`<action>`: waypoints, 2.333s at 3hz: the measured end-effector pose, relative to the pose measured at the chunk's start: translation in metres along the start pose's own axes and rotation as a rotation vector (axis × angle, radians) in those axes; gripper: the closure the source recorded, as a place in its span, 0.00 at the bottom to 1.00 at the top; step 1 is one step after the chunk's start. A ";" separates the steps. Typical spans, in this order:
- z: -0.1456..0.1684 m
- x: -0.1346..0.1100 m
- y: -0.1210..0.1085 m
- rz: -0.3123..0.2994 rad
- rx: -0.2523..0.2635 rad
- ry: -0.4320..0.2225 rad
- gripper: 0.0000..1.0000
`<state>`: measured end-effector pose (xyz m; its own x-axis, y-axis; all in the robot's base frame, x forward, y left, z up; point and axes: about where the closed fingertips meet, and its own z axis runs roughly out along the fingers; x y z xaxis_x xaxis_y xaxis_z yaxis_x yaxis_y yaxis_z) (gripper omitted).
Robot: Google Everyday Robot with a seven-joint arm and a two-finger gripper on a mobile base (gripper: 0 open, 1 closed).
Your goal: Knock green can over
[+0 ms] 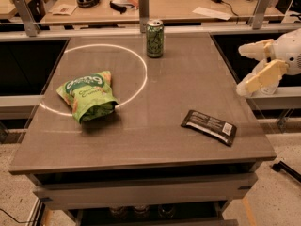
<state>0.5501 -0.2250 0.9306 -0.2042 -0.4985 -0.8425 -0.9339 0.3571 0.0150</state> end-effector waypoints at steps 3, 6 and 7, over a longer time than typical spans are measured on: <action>0.038 -0.016 -0.046 -0.005 0.064 -0.115 0.00; 0.104 -0.037 -0.111 -0.090 0.160 -0.281 0.00; 0.129 -0.044 -0.133 -0.093 0.194 -0.316 0.00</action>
Offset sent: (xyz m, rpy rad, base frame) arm 0.0839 0.0282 -0.0008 0.1200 -0.1455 -0.0989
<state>0.7213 -0.1488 0.8962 0.0073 -0.2782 -0.9605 -0.8650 0.4801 -0.1457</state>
